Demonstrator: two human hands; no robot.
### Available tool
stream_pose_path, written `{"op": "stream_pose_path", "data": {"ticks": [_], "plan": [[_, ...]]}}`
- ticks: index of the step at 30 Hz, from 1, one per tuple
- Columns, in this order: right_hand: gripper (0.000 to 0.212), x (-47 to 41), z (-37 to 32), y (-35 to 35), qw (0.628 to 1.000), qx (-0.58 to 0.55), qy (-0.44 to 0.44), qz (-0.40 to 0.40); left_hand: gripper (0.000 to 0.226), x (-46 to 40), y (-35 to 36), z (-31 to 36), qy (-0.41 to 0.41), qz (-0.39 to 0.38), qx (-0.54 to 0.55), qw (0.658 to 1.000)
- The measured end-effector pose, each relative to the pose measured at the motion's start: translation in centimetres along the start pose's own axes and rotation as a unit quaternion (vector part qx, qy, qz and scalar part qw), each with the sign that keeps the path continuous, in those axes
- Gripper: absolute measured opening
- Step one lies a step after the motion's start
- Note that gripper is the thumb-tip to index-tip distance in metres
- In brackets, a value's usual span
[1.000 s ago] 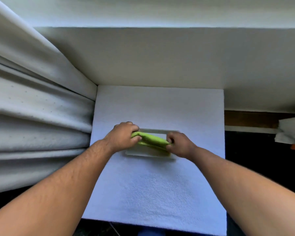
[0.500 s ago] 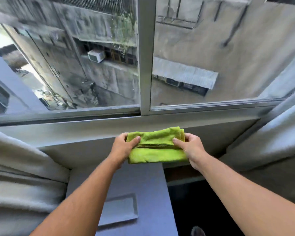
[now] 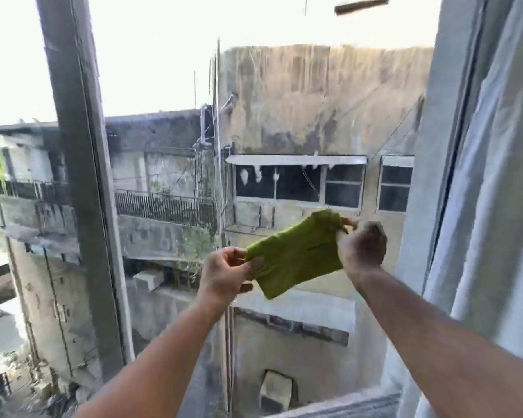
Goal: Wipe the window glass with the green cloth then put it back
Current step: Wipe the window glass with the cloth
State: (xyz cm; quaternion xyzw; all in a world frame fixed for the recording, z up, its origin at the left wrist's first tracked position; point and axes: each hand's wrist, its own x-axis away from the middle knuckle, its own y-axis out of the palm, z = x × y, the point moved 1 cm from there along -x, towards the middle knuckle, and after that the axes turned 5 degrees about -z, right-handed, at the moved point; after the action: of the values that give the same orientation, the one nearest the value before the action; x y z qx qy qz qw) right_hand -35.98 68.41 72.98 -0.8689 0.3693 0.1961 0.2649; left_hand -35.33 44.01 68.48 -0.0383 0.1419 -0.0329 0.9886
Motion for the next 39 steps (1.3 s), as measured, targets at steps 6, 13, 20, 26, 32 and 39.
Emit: {"op": "stream_pose_path", "data": {"ticks": [6, 13, 20, 26, 32, 39], "plan": [[0.03, -4.3, -6.6, 1.3, 0.983, -0.062, -0.108, 0.133, 0.022, -2.0, 2.7, 6.7, 0.158, 0.101, -0.225, 0.956], [0.061, -1.6, -4.9, 5.4, 0.963, -0.027, -0.222, 0.152, 0.055, -6.1, -4.2, 16.2, 0.473, 0.259, -0.651, 0.534], [0.074, -2.4, -3.2, 6.2, 0.953, 0.06, -0.287, 0.072, 0.073, -10.9, -7.1, 17.7, 0.401, 0.225, -0.734, 0.5], [0.079, -11.0, -6.3, 2.7, 0.968, 0.039, -0.189, 0.164, 0.07, -11.9, -7.6, 17.4, 0.436, 0.232, -0.714, 0.495], [0.081, -2.2, -4.2, 9.5, 0.682, 0.259, -0.683, 0.033, 0.066, -11.4, -7.6, 17.8, 0.435, 0.221, -0.718, 0.496], [0.077, -14.9, -2.7, -1.9, 0.789, 0.278, -0.544, 0.064, 0.067, -11.3, -7.3, 17.7, 0.422, 0.225, -0.727, 0.492]]}}
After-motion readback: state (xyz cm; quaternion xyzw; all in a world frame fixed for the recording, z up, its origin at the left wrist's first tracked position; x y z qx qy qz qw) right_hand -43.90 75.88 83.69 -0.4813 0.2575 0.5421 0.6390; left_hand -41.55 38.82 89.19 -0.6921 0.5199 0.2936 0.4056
